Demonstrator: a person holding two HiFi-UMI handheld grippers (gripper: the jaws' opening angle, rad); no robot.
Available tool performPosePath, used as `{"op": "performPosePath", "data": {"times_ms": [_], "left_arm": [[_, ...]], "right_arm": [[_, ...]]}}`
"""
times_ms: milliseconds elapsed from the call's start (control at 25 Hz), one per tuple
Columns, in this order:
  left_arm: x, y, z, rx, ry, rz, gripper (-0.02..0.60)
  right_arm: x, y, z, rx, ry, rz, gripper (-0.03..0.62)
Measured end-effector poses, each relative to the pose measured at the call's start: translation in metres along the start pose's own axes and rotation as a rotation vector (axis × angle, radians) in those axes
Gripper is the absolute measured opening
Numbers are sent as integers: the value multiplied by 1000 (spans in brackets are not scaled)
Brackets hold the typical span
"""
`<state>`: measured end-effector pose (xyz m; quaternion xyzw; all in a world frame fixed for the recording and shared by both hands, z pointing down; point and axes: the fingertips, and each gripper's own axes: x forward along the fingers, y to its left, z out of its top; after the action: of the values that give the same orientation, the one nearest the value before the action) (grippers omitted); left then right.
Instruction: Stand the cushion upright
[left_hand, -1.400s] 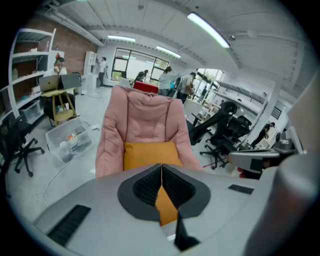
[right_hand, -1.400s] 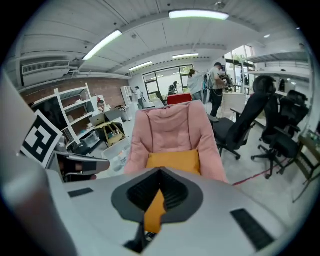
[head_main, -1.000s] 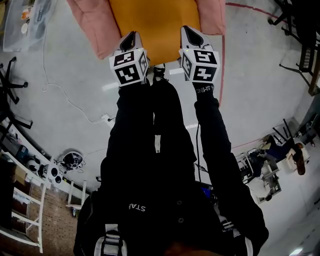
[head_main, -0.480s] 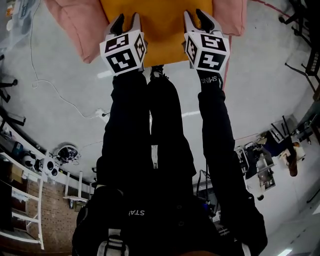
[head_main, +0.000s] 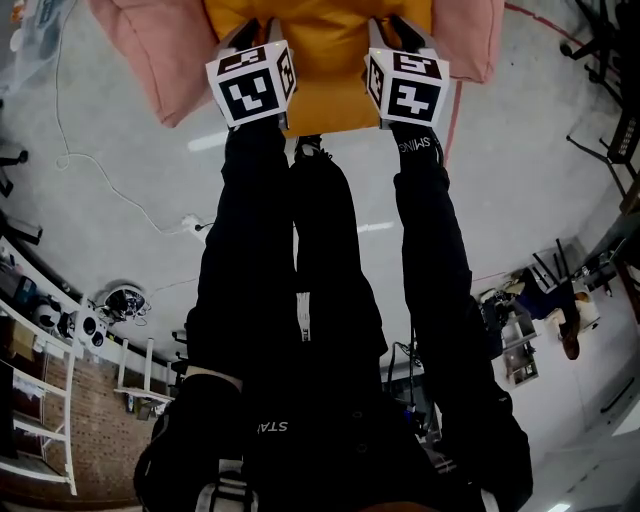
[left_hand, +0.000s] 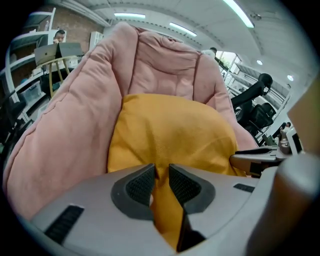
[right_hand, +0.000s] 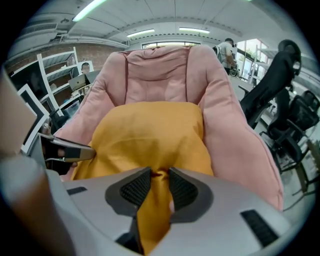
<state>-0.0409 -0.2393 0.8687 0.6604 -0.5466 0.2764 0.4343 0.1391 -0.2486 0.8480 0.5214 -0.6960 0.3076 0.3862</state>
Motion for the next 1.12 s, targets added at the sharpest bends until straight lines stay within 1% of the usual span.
{"op": "performPosePath", "data": {"times_ms": [120, 200, 280, 520, 720, 1000, 1120], "left_arm": [[0, 2, 1, 1, -7, 21, 36], [-3, 2, 1, -3, -11, 24, 20], [-8, 1, 2, -3, -14, 31, 9], [-36, -8, 14, 9, -44, 42, 5], [-80, -21, 12, -25, -51, 42, 5], [-151, -44, 32, -76, -81, 48, 5], [-182, -50, 54, -83, -110, 48, 5]], "right_arm": [[3, 3, 0, 5, 8, 20, 68], [1, 6, 0, -9, 5, 27, 35], [-4, 9, 1, -20, -2, 38, 22], [-33, 9, 14, -17, -48, 62, 17], [-77, 13, 19, -21, -71, 65, 17], [-154, 16, 56, -30, -132, 76, 17], [-183, 19, 76, -13, -158, 77, 17]]}}
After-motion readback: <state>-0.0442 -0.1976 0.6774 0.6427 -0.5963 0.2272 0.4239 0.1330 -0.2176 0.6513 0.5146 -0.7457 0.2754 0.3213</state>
